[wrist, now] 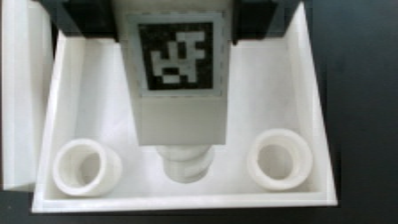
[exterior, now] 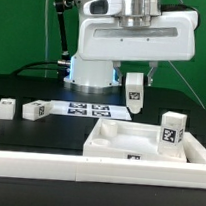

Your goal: Assemble square table

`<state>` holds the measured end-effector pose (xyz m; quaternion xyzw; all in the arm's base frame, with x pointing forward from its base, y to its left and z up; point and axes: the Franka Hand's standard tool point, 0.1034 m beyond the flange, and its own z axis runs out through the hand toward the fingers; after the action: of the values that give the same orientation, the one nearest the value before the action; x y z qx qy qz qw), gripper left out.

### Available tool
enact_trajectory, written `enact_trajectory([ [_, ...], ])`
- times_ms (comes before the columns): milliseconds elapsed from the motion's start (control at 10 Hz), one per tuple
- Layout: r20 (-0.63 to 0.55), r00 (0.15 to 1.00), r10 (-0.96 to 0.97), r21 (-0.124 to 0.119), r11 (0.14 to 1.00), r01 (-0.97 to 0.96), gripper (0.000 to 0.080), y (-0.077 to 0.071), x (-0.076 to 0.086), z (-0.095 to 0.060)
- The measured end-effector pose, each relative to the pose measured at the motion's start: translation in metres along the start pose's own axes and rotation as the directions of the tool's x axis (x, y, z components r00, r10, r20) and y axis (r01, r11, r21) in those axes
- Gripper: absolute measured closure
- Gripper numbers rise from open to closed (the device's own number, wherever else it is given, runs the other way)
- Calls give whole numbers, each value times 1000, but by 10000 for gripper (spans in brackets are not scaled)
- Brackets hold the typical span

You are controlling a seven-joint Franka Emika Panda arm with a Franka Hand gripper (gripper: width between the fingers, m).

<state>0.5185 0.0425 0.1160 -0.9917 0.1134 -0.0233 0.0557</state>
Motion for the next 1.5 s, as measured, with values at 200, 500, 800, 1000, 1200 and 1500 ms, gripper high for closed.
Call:
enact_trajectory([
  [200, -134, 991, -12, -4, 1000, 11, 509, -1, 9, -1],
  [500, -317, 948, -39, -23, 999, 33, 509, 1, 10, 1],
  [800, -373, 925, -68, -40, 998, 57, 509, 7, 29, -1],
  [1000, -375, 923, -81, -44, 997, 70, 509, 5, 31, -2],
  [1200, -374, 924, -83, -45, 996, 71, 509, 5, 30, -1],
  [1500, -377, 918, -125, -72, 992, 105, 509, 18, 45, -1],
])
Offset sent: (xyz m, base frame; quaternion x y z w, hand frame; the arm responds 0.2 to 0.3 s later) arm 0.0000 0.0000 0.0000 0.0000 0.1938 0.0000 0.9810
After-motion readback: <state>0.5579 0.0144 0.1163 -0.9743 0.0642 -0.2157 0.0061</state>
